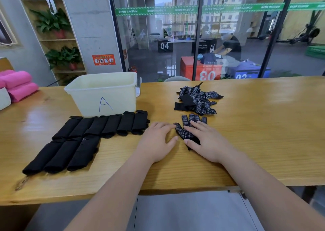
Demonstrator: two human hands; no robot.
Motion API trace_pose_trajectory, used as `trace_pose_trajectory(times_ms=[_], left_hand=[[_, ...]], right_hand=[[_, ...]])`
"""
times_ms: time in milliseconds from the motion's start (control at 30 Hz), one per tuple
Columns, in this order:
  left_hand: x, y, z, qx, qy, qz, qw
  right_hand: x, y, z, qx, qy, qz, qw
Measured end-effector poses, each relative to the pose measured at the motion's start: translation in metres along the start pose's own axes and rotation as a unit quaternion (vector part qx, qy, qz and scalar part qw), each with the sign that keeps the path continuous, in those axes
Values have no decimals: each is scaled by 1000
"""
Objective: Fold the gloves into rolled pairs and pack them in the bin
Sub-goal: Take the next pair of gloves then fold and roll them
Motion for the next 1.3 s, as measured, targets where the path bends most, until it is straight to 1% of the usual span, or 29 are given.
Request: trace_pose_trajectory(times_ms=[133, 233, 300, 367, 433, 533, 600, 667, 733, 833, 900, 1000, 1100, 1167, 1300], left_hand=[[0, 0, 0, 11, 2, 2, 1000], [-1, 0, 1, 16, 8, 4, 1000], [-1, 0, 1, 17, 11, 3, 1000], [-1, 0, 2, 16, 15, 3, 1000], [-1, 1, 2, 17, 17, 5, 1000], [-2, 3, 4, 18, 21, 4, 1000], [-1, 3, 4, 16, 21, 1, 1000], [-1, 2, 3, 16, 19, -3, 1000], [0, 2, 2, 17, 21, -6, 1000], [1, 3, 4, 19, 32, -10, 999], [2, 5, 6, 21, 52, -12, 998], [0, 12, 8, 26, 73, -4, 997], [-6, 37, 9, 21, 52, 3, 998], [-9, 63, 13, 20, 32, 19, 999], [-7, 114, 31, 33, 18, 51, 998]], right_hand=[[-7, -5, -6, -79, 38, 57, 994], [-8, -7, -11, -136, 31, 97, 985], [-8, -7, -13, -171, 23, 111, 979], [-9, -4, -15, -188, 13, 114, 976], [-11, 5, -18, -168, 2, 106, 980], [-15, 29, -19, -57, -5, 99, 993], [-22, 46, -18, 5, -17, 127, 992], [-30, 59, -16, 28, -21, 173, 984], [-37, 68, -15, 18, -18, 210, 977], [-39, 71, -9, -21, -7, 223, 975], [-39, 71, -7, -45, 7, 212, 976], [-40, 71, -6, -62, 3, 175, 983], [-44, 74, -4, -50, 24, 149, 987], [-47, 76, -3, -49, 49, 149, 986], [-47, 77, -2, -59, 57, 143, 986]])
Point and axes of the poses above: each hand's wrist, its own y-axis towards the middle knuckle, its own z-axis out of the palm, x = y × z, the point moved 3 cm from there along y, towards the middle knuckle, and after that the axes turned 13 degrees about z, right-handed, at the moved point
